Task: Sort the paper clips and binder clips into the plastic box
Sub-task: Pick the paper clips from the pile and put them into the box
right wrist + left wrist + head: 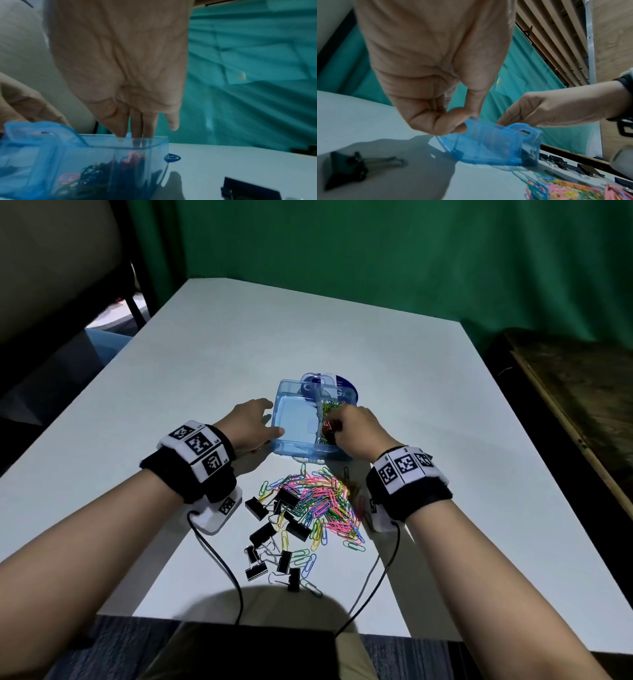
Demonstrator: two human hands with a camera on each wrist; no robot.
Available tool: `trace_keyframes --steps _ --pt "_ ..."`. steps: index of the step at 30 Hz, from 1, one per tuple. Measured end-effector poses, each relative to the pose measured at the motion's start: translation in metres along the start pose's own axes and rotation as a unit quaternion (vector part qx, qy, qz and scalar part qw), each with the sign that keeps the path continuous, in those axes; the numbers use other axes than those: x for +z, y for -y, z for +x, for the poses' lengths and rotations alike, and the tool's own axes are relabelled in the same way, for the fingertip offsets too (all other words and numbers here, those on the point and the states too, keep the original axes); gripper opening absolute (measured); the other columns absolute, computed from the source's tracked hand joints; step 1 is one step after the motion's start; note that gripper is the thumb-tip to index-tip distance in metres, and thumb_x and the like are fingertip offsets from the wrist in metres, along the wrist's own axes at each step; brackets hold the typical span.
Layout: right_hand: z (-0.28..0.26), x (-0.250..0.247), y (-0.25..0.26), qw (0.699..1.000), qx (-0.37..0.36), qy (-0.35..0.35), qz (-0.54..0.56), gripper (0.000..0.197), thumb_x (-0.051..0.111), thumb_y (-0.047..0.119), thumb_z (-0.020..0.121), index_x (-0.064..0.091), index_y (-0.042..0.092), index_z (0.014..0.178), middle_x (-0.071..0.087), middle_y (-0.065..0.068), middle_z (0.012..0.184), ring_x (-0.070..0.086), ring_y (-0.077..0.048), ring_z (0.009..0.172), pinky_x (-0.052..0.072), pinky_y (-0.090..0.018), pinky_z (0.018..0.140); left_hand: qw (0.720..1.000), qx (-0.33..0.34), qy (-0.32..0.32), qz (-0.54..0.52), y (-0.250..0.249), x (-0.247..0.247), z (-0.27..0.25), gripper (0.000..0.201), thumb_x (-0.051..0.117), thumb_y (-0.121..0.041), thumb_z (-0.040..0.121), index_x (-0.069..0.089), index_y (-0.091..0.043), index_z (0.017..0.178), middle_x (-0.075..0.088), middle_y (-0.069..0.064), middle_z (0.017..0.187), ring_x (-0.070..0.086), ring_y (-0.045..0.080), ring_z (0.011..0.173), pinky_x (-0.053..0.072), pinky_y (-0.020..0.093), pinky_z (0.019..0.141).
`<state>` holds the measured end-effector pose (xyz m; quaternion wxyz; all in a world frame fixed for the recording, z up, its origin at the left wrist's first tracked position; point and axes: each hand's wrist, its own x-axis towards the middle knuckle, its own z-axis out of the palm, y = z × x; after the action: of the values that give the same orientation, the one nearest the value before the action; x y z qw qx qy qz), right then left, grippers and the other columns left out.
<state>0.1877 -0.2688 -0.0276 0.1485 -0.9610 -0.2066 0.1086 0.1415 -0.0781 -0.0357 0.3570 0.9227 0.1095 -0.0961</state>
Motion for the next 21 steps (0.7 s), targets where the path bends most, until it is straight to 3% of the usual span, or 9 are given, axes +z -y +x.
trace_keyframes --steps 1,3,6,8,10,13,17,21 --pt "-0.005 -0.002 0.002 0.999 -0.027 -0.034 -0.001 0.042 0.049 -0.003 0.078 0.067 0.012 0.113 0.066 -0.014 0.116 0.055 -0.035 0.113 0.042 -0.043 0.101 1.000 -0.012 -0.003 0.001 0.001 -0.002 -0.001 0.054 0.061 -0.032 0.089 0.043 -0.009 0.134 0.062 0.015 0.115 0.062 0.033 0.100 0.045 0.028 0.074" --pt "-0.019 -0.003 0.013 0.992 -0.093 -0.086 0.028 0.039 0.054 -0.002 0.080 0.067 0.011 0.114 0.066 -0.011 0.115 0.058 -0.030 0.110 0.048 -0.041 0.093 1.000 -0.021 -0.016 0.012 0.002 -0.008 -0.007 0.042 0.059 -0.039 0.089 0.053 -0.006 0.114 0.067 0.014 0.099 0.062 0.030 0.078 0.051 0.033 0.070" --pt "-0.045 0.004 0.032 0.985 -0.168 -0.023 0.031 0.030 0.060 0.004 0.081 0.069 0.014 0.107 0.065 -0.008 0.105 0.060 -0.025 0.096 0.049 -0.033 0.080 0.997 -0.001 0.009 0.079 0.003 -0.013 -0.018 0.031 0.060 -0.029 0.089 0.063 0.001 0.091 0.070 0.018 0.084 0.062 0.026 0.061 0.055 0.035 0.071" --pt "-0.059 0.014 0.041 0.981 -0.184 0.068 -0.015 0.035 0.059 0.005 0.082 0.066 0.019 0.113 0.061 -0.007 0.110 0.059 -0.025 0.099 0.046 -0.030 0.078 0.988 -0.012 0.079 0.132 0.003 -0.013 -0.028 0.028 0.069 -0.026 0.081 0.066 0.001 0.086 0.070 0.018 0.080 0.065 0.028 0.063 0.059 0.037 0.071" --pt "-0.066 0.026 0.046 0.972 -0.195 0.119 -0.051 0.043 0.056 0.004 0.083 0.062 0.023 0.120 0.056 -0.009 0.111 0.058 -0.029 0.102 0.049 -0.035 0.079 0.972 -0.026 0.155 0.177 0.005 -0.010 -0.038 0.034 0.078 -0.028 0.067 0.067 0.000 0.084 0.073 0.019 0.083 0.068 0.030 0.065 0.060 0.040 0.066" --pt "-0.067 0.034 0.050 0.969 -0.191 0.130 -0.083 0.038 0.056 0.006 0.085 0.061 0.021 0.120 0.053 -0.011 0.109 0.057 -0.033 0.103 0.049 -0.040 0.079 0.953 -0.019 0.216 0.213 0.006 0.000 -0.047 0.040 0.083 -0.026 0.060 0.066 0.002 0.083 0.073 0.016 0.077 0.059 0.022 0.056 0.050 0.026 0.055" --pt "-0.067 0.032 0.050 0.974 -0.183 0.105 -0.080 0.028 0.060 0.005 0.081 0.060 0.010 0.109 0.054 -0.013 0.109 0.056 -0.032 0.101 0.048 -0.041 0.077 0.951 0.007 0.193 0.243 0.005 0.015 -0.055 0.028 0.083 -0.025 0.059 0.064 -0.006 0.066 0.061 0.003 0.058 0.055 0.020 0.058 0.041 0.024 0.056" --pt "-0.071 0.027 0.044 0.981 -0.164 0.093 -0.040 0.010 0.062 0.002 0.078 0.060 0.009 0.085 0.061 -0.011 0.090 0.057 -0.028 0.087 0.041 -0.031 0.065 0.958 0.015 0.153 0.243 0.007 0.020 -0.055 0.030 0.083 -0.026 0.059 0.063 -0.006 0.072 0.064 0.006 0.068 0.058 0.021 0.066 0.044 0.025 0.060"
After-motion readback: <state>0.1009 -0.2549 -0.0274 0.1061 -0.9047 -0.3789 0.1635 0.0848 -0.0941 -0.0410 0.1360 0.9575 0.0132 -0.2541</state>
